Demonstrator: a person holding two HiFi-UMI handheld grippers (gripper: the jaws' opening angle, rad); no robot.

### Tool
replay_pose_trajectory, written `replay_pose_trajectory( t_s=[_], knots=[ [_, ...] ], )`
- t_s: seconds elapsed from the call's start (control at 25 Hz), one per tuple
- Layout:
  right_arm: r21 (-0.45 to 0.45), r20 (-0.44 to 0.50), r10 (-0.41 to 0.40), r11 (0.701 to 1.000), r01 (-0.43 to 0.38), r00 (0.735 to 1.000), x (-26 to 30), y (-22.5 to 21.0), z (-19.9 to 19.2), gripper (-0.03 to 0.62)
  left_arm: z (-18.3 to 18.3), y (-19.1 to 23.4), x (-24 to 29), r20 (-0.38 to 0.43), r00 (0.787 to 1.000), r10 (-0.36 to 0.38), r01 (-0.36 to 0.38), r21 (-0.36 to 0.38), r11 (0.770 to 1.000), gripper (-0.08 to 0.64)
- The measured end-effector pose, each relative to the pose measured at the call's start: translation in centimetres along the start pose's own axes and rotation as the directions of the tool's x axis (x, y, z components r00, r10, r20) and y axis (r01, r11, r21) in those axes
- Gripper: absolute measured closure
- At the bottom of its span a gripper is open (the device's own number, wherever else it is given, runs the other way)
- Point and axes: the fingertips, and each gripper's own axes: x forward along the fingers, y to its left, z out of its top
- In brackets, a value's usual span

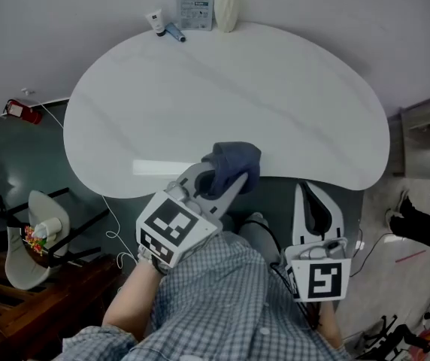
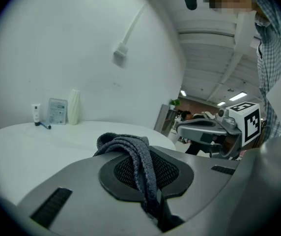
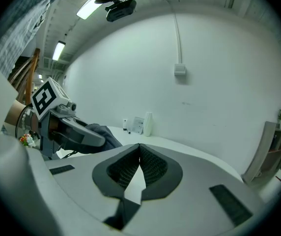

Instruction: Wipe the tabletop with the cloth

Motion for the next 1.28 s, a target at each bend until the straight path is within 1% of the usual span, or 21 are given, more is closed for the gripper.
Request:
replay_pose_trajectory(
  t_s=[0.2, 0.32, 0.48, 0.64, 0.76, 0.8, 0.88, 0.96, 1.0, 1.08, 1.16, 1.28],
  knots=[
    [0.008, -0.025, -0.02, 1.0, 0.02, 0.999, 1.1, -2.5, -1.0, 0.583, -0.1, 0.0, 4.5, -0.038, 0.997, -0.071, 0.069, -0.043, 0.997, 0.528],
    [0.013, -0.029, -0.021, 1.0, 0.021, 0.999, 1.8, -4.6, -1.2, 0.583, 0.4, -0.8, 7.9, -0.063, 0.989, -0.135, 0.129, -0.091, 0.988, 0.528],
    [0.034, -0.016, 0.001, 0.999, -0.001, 1.0, 2.8, -7.4, -1.3, 0.583, 1.1, -1.9, 12.7, -0.08, 0.978, -0.19, 0.178, -0.139, 0.974, 0.528],
    [0.047, -0.03, 0.022, 0.999, -0.021, 0.999, 4.0, -10.5, -1.9, 0.583, -0.2, -3.1, 17.1, -0.14, 0.957, -0.252, 0.225, -0.187, 0.956, 0.528],
    [0.05, -0.047, 0.047, 0.998, -0.045, 0.998, 5.0, -12.3, -2.7, 0.583, -2.0, -3.6, 19.9, -0.183, 0.938, -0.293, 0.244, -0.253, 0.936, 0.528],
    [0.051, -0.049, 0.059, 0.997, -0.057, 0.997, 5.3, -12.7, -2.9, 0.583, -2.8, -3.6, 20.7, -0.201, 0.933, -0.299, 0.238, -0.278, 0.93, 0.528],
    [0.052, -0.051, 0.09, 0.995, -0.088, 0.995, 6.0, -13.2, -3.2, 0.583, -4.5, -3.3, 21.9, -0.243, 0.926, -0.29, 0.205, -0.323, 0.924, 0.528],
    [0.056, -0.055, 0.12, 0.992, -0.117, 0.991, 6.5, -13.6, -3.6, 0.583, -5.9, -2.8, 22.7, -0.285, 0.922, -0.261, 0.155, -0.346, 0.925, 0.528],
    [0.059, -0.06, 0.132, 0.99, -0.129, 0.989, 6.7, -13.8, -3.8, 0.583, -6.5, -2.5, 22.9, -0.309, 0.92, -0.24, 0.128, -0.344, 0.93, 0.528],
    [0.061, -0.069, 0.156, 0.986, -0.152, 0.985, 6.9, -14.2, -4.1, 0.583, -7.8, -1.5, 23.2, -0.371, 0.911, -0.182, 0.063, -0.31, 0.948, 0.528],
    [0.062, -0.065, 0.177, 0.983, -0.173, 0.982, 7.1, -14.6, -4.3, 0.583, -9.1, -0.4, 23.1, -0.431, 0.895, -0.114, -0.005, -0.265, 0.964, 0.528],
    [0.073, -0.06, 0.207, 0.976, -0.203, 0.976, 7.5, -15.0, -4.5, 0.583, -10.2, 1.0, 22.5, -0.476, 0.879, -0.034, -0.083, -0.223, 0.971, 0.528]
  ],
)
